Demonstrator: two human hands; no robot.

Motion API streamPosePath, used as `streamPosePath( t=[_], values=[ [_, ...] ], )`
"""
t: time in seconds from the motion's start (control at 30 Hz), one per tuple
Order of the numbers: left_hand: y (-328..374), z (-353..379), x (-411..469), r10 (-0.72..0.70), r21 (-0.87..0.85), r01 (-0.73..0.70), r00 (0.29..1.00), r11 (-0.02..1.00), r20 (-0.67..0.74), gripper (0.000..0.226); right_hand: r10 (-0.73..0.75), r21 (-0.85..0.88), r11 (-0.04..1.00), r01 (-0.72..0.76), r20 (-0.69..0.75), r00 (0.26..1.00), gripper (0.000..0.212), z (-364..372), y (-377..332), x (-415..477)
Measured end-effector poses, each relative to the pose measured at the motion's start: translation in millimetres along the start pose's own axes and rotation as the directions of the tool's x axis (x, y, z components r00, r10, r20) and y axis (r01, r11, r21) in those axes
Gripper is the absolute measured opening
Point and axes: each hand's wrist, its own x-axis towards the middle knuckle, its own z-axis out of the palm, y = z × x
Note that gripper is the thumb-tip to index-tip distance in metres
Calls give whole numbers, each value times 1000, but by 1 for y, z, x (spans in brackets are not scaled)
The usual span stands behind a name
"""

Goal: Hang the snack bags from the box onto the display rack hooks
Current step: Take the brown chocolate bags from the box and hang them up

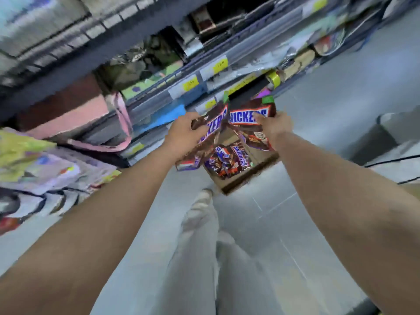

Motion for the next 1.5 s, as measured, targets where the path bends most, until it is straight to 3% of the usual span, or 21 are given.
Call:
streamPosePath(
  t=[0.07, 0.2, 0.37, 0.5, 0.6, 0.73, 0.9, 1.0, 1.13, 1.33, 1.5],
  values=[
    [7, -19, -47, 29, -1, -30, 998, 1000, -64, 19, -80, 23, 997, 79, 38, 996, 38, 2, -20, -38],
    [8, -54, -126, 31, 9, -30, 979, 1000, -201, 9, -193, 105, 978, 178, 150, 970, 47, 22, -51, -111],
    [-13, -117, -209, -68, 18, 80, 931, 997, -358, 24, -218, 106, 976, 191, 416, 883, 17, 41, -78, -228],
    [-47, -169, -277, -133, -44, 128, 848, 991, -514, 43, -309, 68, 939, 338, 600, 738, 21, 70, -90, -304],
    [-78, -206, -328, -239, -191, 154, 764, 970, -599, 31, -394, 86, 877, 474, 695, 602, 13, 100, -100, -360],
    [-124, -252, -386, -327, -301, 152, 635, 941, -700, 14, -464, 125, 796, 592, 754, 465, 32, 152, -112, -430],
    [-180, -307, -436, -354, -300, 189, 539, 935, -765, 22, -511, 140, 778, 613, 708, 487, 41, 215, -114, -508],
    [-208, -336, -458, -331, -231, 253, 492, 940, -806, 18, -536, 185, 779, 599, 692, 484, 19, 250, -109, -542],
    [-249, -378, -473, -241, -54, 426, 398, 903, -885, 22, -589, 212, 766, 606, 608, 532, 19, 289, -109, -574],
    [-304, -418, -468, -278, -112, 408, 375, 906, -884, 22, -592, 201, 790, 580, 499, 634, 27, 326, -117, -570],
    [-339, -452, -443, -397, -238, 399, 382, 885, -834, 23, -557, 330, 829, 451, 421, 716, 23, 351, -137, -562]
  ],
)
